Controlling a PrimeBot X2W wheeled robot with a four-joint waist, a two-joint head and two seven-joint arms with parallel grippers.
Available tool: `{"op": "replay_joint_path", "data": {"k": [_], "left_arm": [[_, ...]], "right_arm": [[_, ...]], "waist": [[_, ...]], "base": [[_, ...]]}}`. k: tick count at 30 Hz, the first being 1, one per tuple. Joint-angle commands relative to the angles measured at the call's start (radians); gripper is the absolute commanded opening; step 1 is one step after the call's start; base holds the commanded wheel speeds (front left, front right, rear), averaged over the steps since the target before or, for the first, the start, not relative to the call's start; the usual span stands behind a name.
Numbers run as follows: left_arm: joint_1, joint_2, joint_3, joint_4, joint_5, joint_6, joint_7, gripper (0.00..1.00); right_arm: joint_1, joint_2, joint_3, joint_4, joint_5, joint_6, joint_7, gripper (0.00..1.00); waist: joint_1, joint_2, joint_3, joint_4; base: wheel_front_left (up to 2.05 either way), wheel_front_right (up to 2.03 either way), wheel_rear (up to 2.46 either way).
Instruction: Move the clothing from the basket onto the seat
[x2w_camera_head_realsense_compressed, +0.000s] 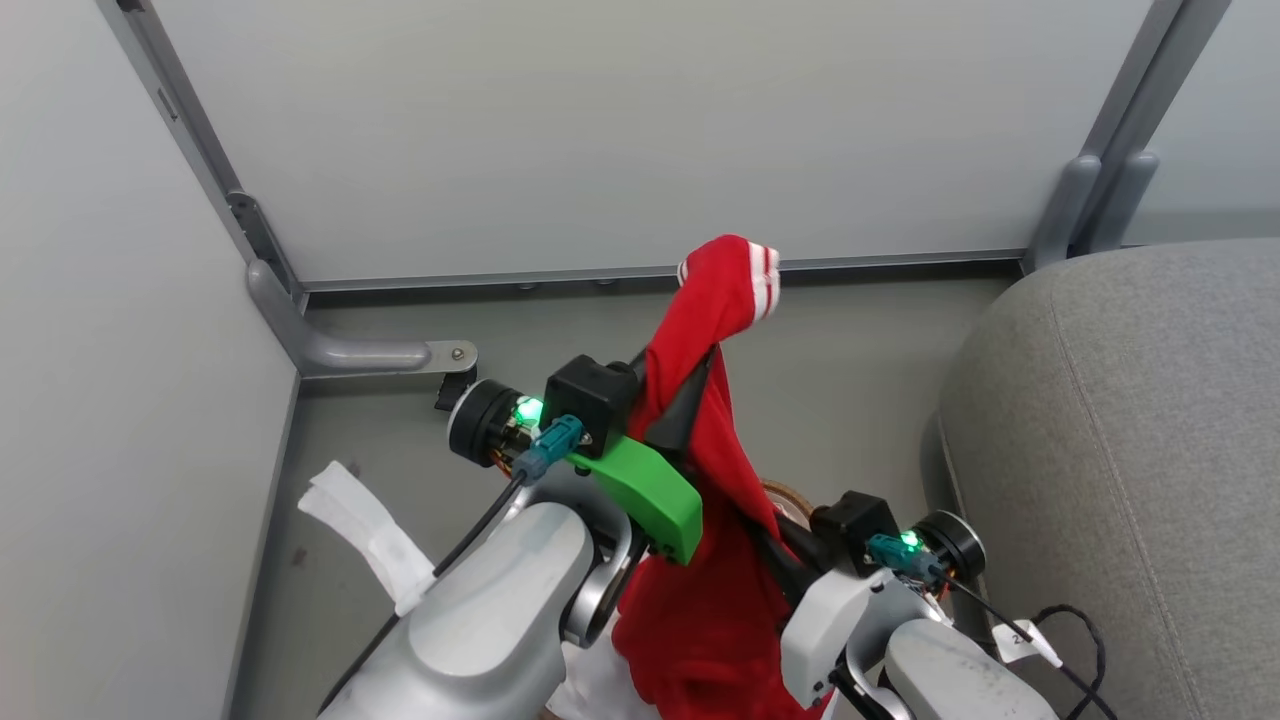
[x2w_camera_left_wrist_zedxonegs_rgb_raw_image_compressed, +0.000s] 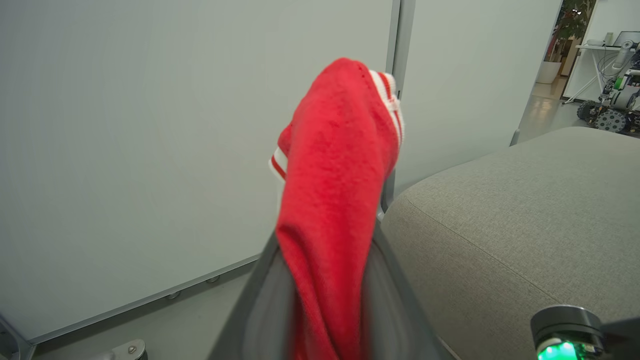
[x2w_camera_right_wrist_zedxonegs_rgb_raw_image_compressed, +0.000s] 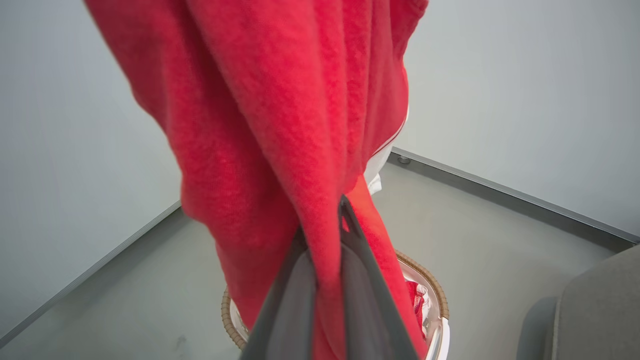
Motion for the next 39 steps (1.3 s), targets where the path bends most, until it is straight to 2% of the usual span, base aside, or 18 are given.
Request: {"op": "replay_joint_path", "data": {"k": [1,6,10,18,24,30,34,39], "left_arm": [[0.018,0.006,0.021,-0.003,-0.001,-0.001,-0.006,1.0],[0.042,0.036,0.062,0.02,0.045,0.005,-0.005,1.0],[0.063,0.059,0.106,0.026,0.073,0.0,-0.003,1.0],[0.13,0.106,0.204,0.003,0.129,-0.029,-0.003,1.0],[0.165,0.097,0.248,-0.017,0.169,-0.059,-0.003,1.0],[0.193,0.069,0.266,-0.025,0.205,-0.092,-0.004,1.0],[0.206,0.051,0.269,-0.029,0.226,-0.115,-0.003,1.0],[0.207,0.031,0.257,-0.033,0.243,-0.141,-0.003,1.0]], "right_arm": [[0.023,-0.007,-0.022,-0.029,0.017,-0.001,0.0,0.0],[0.058,-0.006,-0.07,-0.127,0.033,-0.001,0.0,0.0],[0.09,-0.007,-0.117,-0.209,0.042,-0.001,-0.001,0.0],[0.13,-0.006,-0.172,-0.312,0.028,-0.001,-0.001,0.0],[0.15,-0.006,-0.214,-0.355,0.009,-0.001,-0.001,0.0],[0.168,-0.005,-0.251,-0.388,-0.007,-0.001,-0.001,0.0],[0.173,-0.005,-0.285,-0.413,-0.017,-0.001,-0.001,0.0],[0.152,-0.024,-0.326,-0.439,-0.035,-0.001,-0.001,0.0]], "waist": [[0.0001,0.0,0.002,-0.015],[0.0001,0.0,0.001,-0.064],[0.0001,0.0,0.003,-0.132],[0.0001,0.0,0.034,-0.336],[0.0001,0.0,0.054,-0.465],[0.0001,0.0,0.065,-0.564],[0.0001,0.0,0.076,-0.606],[0.0001,0.0,0.1,-0.616]], "base": [[0.0,0.0,0.0],[0.0,0.0,0.0],[0.0,0.0,0.0],[0.0,0.0,0.0],[0.0,0.0,0.0],[0.0,0.0,0.0],[0.0,0.0,0.0],[0.0,0.0,0.0]]}}
